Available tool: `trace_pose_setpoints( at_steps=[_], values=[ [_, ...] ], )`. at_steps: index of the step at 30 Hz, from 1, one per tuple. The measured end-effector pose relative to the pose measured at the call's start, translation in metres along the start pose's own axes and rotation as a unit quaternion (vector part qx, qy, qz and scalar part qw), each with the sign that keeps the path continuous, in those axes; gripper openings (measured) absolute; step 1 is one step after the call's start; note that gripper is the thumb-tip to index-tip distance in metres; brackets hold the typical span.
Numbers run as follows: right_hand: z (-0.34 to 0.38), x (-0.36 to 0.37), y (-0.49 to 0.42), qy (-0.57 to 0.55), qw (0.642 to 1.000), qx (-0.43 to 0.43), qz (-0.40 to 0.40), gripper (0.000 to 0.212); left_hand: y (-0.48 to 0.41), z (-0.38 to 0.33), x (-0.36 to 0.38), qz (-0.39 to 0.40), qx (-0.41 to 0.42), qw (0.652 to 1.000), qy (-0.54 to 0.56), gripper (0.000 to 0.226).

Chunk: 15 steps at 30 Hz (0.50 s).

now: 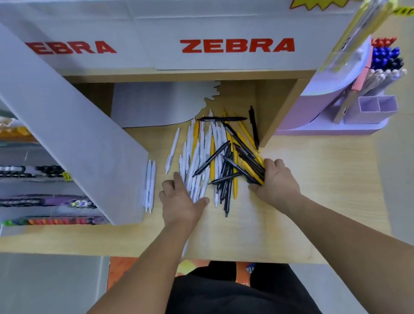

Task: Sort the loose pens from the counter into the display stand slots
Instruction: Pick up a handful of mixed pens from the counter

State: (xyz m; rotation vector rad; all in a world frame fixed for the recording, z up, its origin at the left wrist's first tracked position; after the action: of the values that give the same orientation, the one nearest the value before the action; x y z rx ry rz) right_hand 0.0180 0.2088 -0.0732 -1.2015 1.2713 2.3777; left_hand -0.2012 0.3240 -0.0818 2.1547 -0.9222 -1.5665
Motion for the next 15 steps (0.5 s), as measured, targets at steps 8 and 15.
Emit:
trace_pose_setpoints(
  at_steps=[8,15],
  values=[
    [0.034,0.018,0.008,-0.278,0.955,0.104,0.024,0.064,-0.008,-0.032,0.017,0.033,0.000,0.988,0.154,0.086],
    [0.055,0.004,0.000,-0.224,0.963,0.148,0.002,0.123,0.027,0.001,0.022,0.065,-0.031,0.991,0.112,0.120]
  ],
)
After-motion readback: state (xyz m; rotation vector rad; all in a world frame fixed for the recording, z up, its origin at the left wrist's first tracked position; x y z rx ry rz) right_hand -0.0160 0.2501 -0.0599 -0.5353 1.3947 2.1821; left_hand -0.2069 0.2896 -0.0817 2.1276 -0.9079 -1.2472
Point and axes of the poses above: each hand's wrist, its own y-axis away from the middle knuckle, its own x-axis out of the palm, z = x × y, the point moved 3 cm from there along -y, towards the middle knuckle, and after that the axes turned 7 degrees about z, right-handed, at the moved point
